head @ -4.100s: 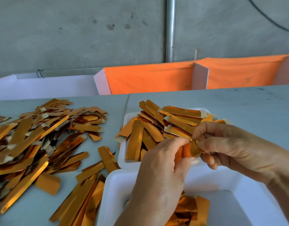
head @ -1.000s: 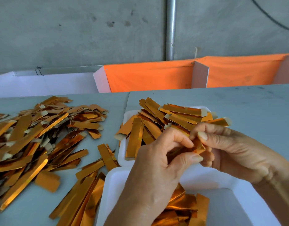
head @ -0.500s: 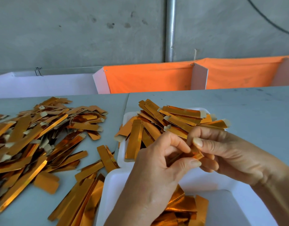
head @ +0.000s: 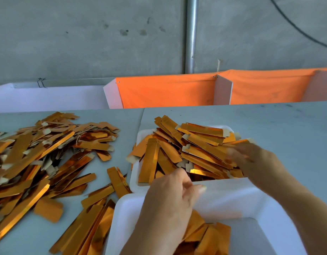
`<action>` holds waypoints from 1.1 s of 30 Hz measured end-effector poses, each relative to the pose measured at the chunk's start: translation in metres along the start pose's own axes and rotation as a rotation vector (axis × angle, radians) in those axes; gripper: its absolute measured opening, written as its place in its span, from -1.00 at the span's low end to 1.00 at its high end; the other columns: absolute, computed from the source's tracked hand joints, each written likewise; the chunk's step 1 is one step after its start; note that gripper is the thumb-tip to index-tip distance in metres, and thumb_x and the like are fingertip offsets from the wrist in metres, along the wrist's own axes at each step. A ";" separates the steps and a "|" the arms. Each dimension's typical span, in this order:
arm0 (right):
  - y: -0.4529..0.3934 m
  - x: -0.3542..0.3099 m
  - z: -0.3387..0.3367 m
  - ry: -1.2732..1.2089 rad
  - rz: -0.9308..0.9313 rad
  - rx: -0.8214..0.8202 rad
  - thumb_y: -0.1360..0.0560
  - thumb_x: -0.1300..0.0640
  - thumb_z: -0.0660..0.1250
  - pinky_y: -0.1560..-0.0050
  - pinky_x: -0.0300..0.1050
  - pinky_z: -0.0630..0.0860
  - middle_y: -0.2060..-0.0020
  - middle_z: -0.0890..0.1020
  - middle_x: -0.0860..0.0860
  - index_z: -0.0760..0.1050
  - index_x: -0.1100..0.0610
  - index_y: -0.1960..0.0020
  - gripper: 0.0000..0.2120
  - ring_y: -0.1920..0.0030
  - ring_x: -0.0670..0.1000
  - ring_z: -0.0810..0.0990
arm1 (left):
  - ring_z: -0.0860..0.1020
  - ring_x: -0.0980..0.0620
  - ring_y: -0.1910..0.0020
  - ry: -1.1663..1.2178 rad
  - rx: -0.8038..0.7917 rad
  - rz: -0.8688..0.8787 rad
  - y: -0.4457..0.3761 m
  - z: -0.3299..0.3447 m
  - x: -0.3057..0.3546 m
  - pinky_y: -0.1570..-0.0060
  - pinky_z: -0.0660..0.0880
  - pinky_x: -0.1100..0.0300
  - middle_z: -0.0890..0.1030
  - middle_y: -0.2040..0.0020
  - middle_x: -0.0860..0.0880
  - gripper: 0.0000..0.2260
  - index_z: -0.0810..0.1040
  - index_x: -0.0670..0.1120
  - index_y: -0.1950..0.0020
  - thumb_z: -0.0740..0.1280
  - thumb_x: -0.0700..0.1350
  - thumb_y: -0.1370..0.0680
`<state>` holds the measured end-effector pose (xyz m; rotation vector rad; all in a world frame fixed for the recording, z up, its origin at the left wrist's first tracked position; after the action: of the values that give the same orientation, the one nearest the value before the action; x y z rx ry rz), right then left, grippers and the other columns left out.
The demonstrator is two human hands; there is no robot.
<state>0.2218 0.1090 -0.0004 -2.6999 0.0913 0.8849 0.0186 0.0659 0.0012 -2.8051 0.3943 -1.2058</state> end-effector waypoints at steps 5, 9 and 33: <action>0.002 -0.005 0.028 0.283 -0.146 -0.279 -0.62 -0.08 0.07 -0.09 -0.15 0.43 0.03 0.50 -0.04 0.55 -0.02 -0.01 -0.70 -0.07 0.01 0.46 | 0.53 0.18 0.16 -0.067 0.063 0.023 -0.001 0.000 -0.003 0.25 0.45 0.38 0.53 0.22 0.15 -0.89 0.42 0.13 0.15 0.26 0.08 -0.56; 0.000 -0.001 0.029 0.287 -0.089 -0.222 -0.61 -0.02 0.16 -0.02 -0.15 0.50 0.03 0.57 -0.03 0.54 0.04 -0.01 -0.78 0.03 -0.02 0.55 | 0.52 0.19 0.11 -0.070 0.064 0.057 -0.001 0.001 -0.004 0.20 0.44 0.39 0.55 0.16 0.17 -0.93 0.49 0.11 0.04 0.24 0.06 -0.58; -0.004 -0.003 0.025 -0.079 0.064 -0.061 -0.45 0.26 0.40 0.42 -0.41 0.31 0.31 0.56 -0.07 0.52 -0.04 0.04 -0.78 0.30 -0.14 0.51 | 0.53 0.22 -0.03 -0.035 0.106 0.022 -0.002 0.001 -0.003 0.05 0.48 0.43 0.57 -0.05 0.20 -0.85 0.51 0.10 -0.13 0.21 0.00 -0.60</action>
<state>0.2059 0.1196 -0.0165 -2.7277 0.1357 1.0286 0.0176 0.0685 -0.0008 -2.7206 0.3475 -1.1365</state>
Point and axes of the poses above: each hand's wrist, its own y-axis away from the middle knuckle, its own z-axis out of the palm, x = y × z, the point moved 2 cm from there along -y, towards the middle knuckle
